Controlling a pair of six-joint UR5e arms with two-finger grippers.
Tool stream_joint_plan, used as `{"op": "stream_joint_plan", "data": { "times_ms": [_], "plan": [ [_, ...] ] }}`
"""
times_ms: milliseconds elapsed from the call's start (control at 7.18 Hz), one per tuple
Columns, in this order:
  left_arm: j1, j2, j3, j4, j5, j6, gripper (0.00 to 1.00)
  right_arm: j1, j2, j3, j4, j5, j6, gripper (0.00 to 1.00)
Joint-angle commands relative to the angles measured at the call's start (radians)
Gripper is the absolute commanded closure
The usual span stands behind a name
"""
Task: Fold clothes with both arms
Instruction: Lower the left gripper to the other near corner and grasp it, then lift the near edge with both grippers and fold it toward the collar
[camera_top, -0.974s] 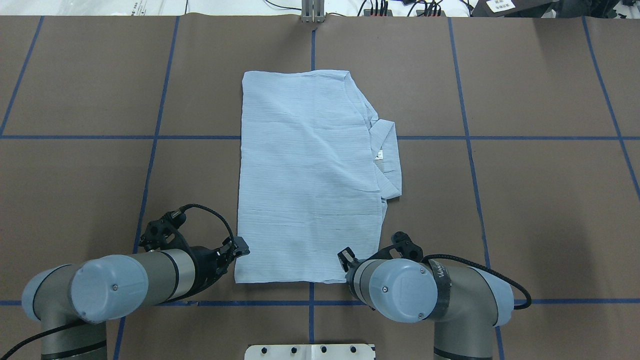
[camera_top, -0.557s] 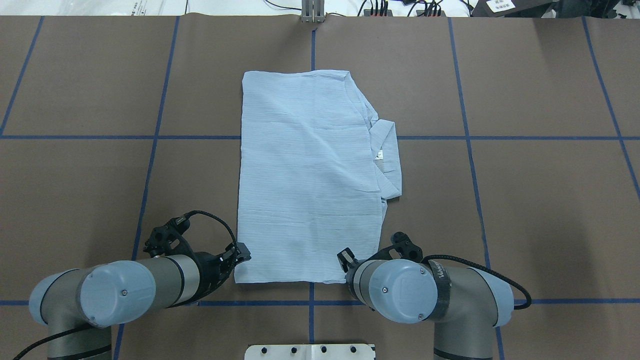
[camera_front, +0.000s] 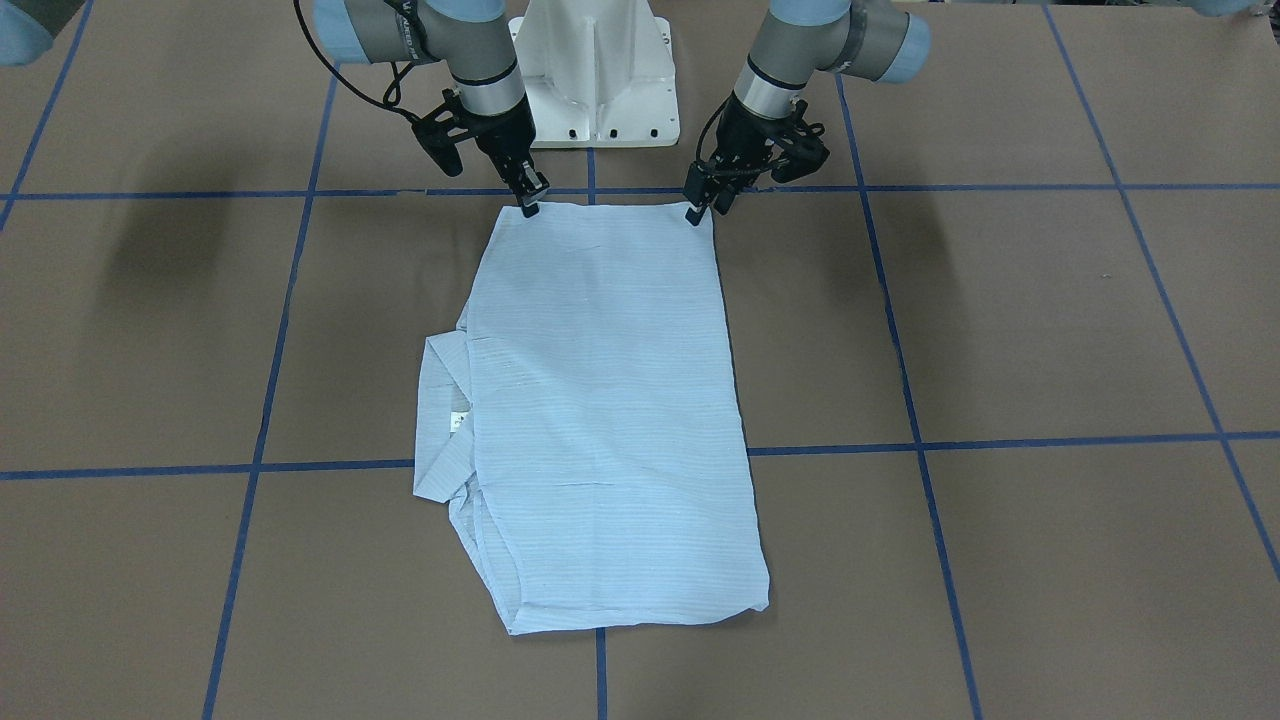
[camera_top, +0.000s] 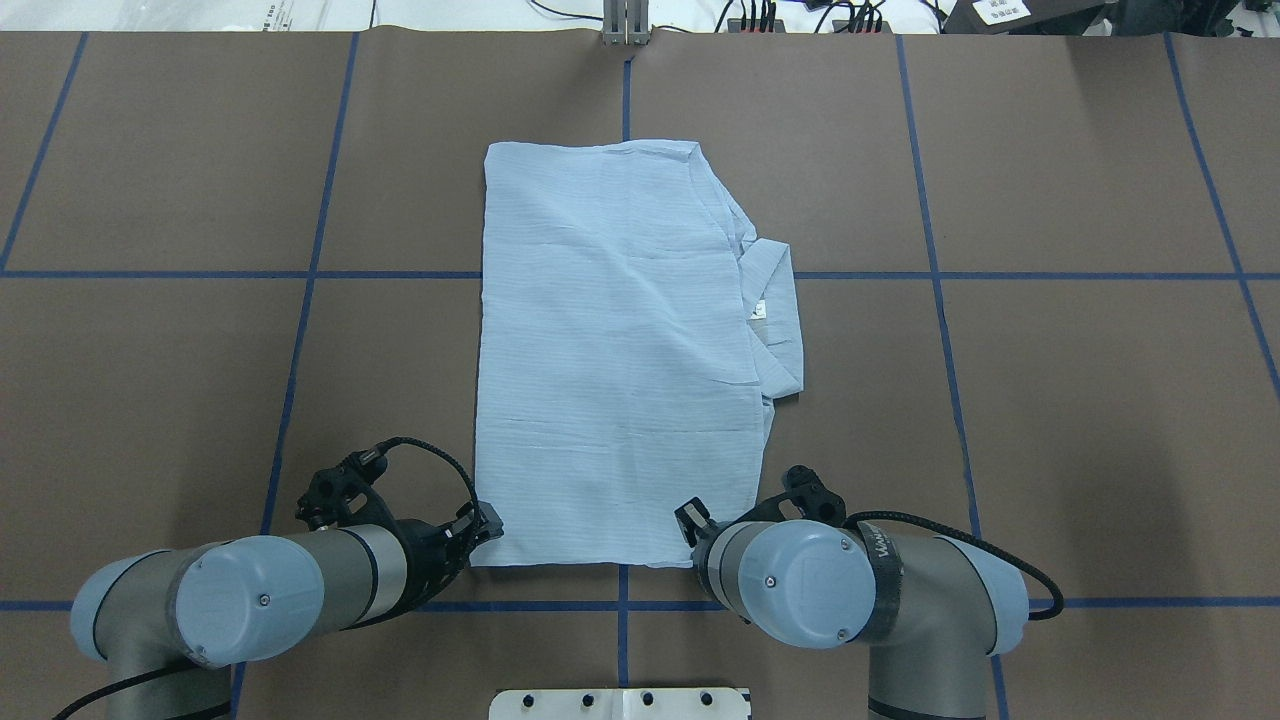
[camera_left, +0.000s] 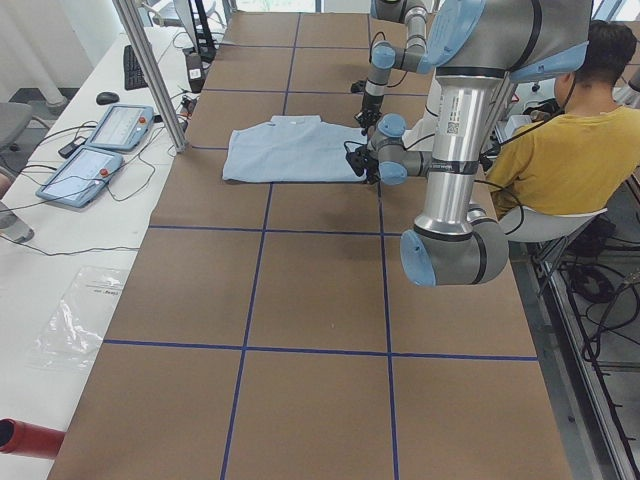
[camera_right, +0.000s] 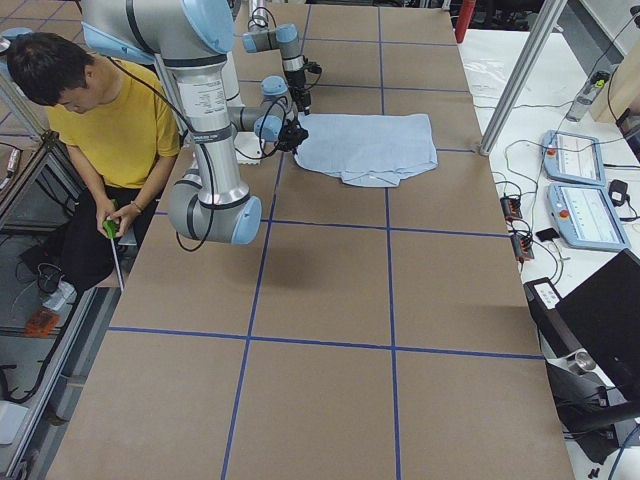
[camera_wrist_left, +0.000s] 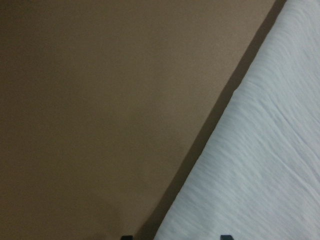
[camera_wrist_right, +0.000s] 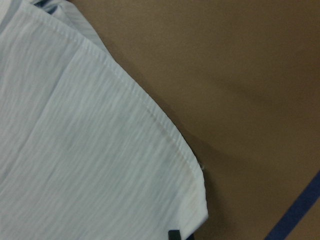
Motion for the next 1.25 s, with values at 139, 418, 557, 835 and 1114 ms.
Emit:
{"op": "stream_joint_plan", "data": {
  "times_ms": [139,418,557,835,1114],
  "plan": [
    [0.018,0.001,0.002,0.000,0.000,-0.005,0.78,0.000,-0.001,0.000,0.000,-0.001,0.000,1.00],
    [0.018,0.000,-0.001,0.000,-0.002,-0.005,1.00,-0.002,-0.003,0.000,0.000,-0.001,0.000,1.00],
    [0.018,0.001,-0.008,0.000,-0.002,-0.005,1.00,-0.005,-0.003,0.000,-0.002,-0.008,0.002,1.00],
    [0.016,0.010,-0.101,0.000,-0.003,-0.044,1.00,-0.042,-0.018,0.066,-0.015,-0.088,0.015,1.00],
    [0.016,0.030,-0.255,0.049,-0.008,-0.068,1.00,-0.074,-0.131,0.242,-0.026,-0.146,0.015,1.00]
  ]
}}
